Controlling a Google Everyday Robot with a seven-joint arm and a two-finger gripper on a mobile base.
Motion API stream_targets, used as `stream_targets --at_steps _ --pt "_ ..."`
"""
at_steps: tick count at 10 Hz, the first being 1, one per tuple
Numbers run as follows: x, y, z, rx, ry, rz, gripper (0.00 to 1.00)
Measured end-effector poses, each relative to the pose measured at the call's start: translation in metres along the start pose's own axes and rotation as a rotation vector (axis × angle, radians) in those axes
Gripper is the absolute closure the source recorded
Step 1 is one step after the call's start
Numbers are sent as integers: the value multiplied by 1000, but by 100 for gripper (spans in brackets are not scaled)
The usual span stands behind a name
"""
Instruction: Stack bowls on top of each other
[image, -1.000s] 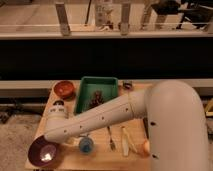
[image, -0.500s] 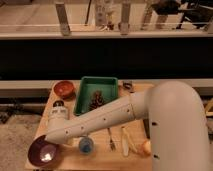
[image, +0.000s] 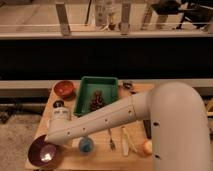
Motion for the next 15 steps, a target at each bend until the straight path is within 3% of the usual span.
stream_targets --at_steps 15 --pt "-16 1 9 66 -40 -4 20"
